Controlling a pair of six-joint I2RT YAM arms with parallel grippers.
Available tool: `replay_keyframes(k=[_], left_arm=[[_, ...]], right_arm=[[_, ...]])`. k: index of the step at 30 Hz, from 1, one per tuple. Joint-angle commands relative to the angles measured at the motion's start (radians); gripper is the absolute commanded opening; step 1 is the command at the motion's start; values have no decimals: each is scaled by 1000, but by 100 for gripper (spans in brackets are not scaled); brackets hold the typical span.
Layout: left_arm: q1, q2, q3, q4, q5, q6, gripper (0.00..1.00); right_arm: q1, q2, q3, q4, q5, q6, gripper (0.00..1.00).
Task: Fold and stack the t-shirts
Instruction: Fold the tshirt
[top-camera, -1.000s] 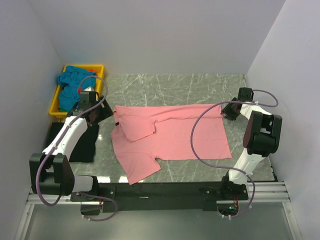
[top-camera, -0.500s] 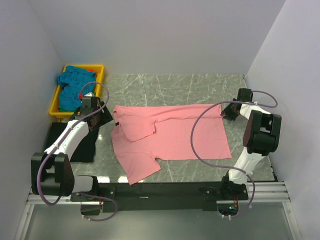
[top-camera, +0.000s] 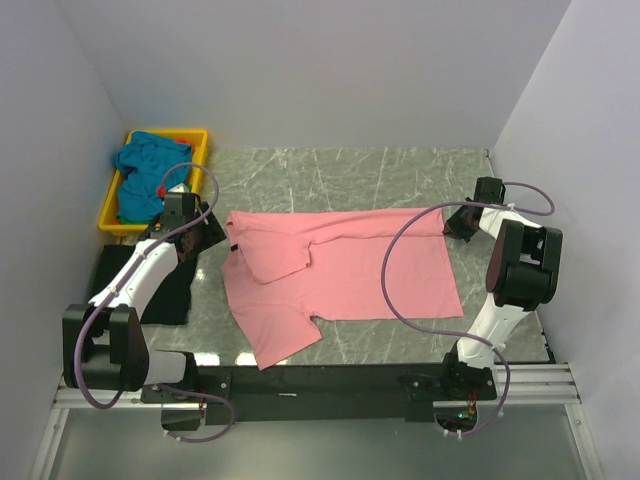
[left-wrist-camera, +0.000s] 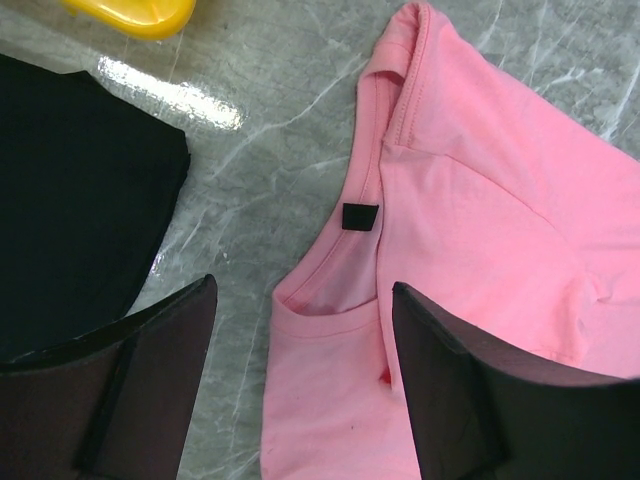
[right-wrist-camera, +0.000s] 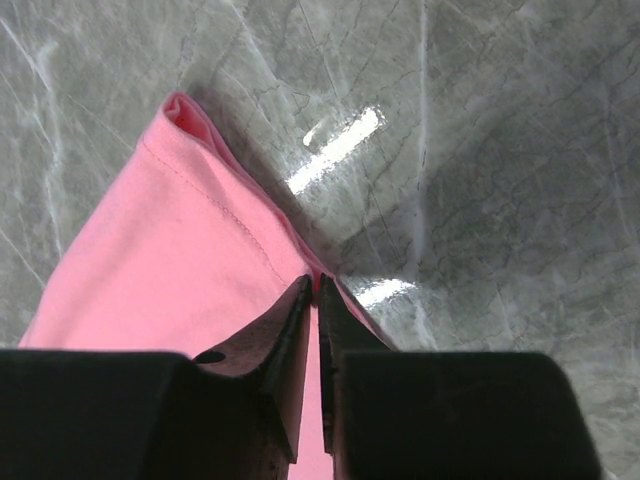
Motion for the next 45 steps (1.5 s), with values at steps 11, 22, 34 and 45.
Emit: replay_keyframes(k=[11,22,34,45], left_arm=[[-4,-5,13,30,0,1,76],[-4,8,19,18,4,4,77],[-4,32,24,10,40,13,76],[-5,46,32,7,43,14,77]], right_arm=[[-6,-51,17,-36,29,-17,0],[-7,-102,35,-105,40,-44,0],[-16,-67,66,-154,80,-65,0],[100,-166,57,-79,88,-206,29]])
